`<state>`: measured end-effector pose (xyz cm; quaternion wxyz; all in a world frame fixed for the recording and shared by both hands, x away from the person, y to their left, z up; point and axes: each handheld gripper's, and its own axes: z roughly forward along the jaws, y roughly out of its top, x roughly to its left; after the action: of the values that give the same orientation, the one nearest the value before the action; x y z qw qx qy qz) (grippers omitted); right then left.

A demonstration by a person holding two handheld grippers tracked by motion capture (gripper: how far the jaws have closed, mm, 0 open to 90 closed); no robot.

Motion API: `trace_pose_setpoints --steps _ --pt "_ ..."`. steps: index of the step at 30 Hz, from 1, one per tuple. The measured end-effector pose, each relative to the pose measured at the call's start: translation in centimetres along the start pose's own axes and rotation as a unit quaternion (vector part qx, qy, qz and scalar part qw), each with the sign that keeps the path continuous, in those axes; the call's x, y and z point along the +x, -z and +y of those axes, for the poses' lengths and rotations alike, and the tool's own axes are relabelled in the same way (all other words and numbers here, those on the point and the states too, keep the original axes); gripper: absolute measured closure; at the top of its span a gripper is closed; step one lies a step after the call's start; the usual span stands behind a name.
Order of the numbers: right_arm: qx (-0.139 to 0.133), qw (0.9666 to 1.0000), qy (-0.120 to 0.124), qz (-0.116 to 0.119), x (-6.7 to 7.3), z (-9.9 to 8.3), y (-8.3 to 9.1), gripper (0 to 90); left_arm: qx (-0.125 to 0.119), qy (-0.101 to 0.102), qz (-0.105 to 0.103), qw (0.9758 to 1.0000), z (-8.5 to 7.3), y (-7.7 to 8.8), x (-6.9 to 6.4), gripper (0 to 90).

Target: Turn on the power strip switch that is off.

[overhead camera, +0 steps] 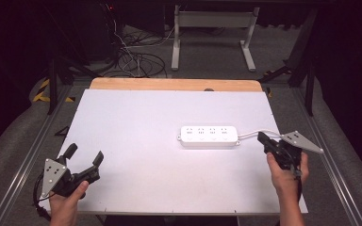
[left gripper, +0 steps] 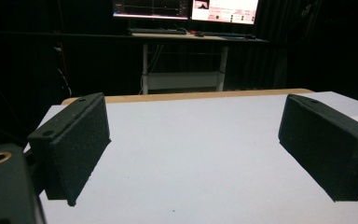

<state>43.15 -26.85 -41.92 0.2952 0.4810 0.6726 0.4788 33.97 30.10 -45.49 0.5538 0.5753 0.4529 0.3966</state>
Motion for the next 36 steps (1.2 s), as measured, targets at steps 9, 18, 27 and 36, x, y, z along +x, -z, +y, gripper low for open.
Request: trace_pose_setpoints --steps 9,18,27,36 --pt "0.112 0.9934 0.021 0.017 2.7 2.8 -6.0 90.0 -0.002 0.001 0.011 0.9999 0.0 0.8 0.4 9.8" --pt "0.201 0.9786 0.04 0.016 4.4 2.2 -10.3 90.0 -0.001 0.001 0.009 1.0 0.0 1.0 0.5 10.4" --pt "0.228 0.9725 0.046 0.005 4.8 1.2 -11.6 90.0 0.001 0.0 0.006 1.0 0.0 0.8 0.4 10.7" --pt "0.228 0.9721 0.054 0.0 5.8 1.0 -11.8 90.0 0.001 0.0 0.004 1.0 0.0 0.9 0.3 11.0"
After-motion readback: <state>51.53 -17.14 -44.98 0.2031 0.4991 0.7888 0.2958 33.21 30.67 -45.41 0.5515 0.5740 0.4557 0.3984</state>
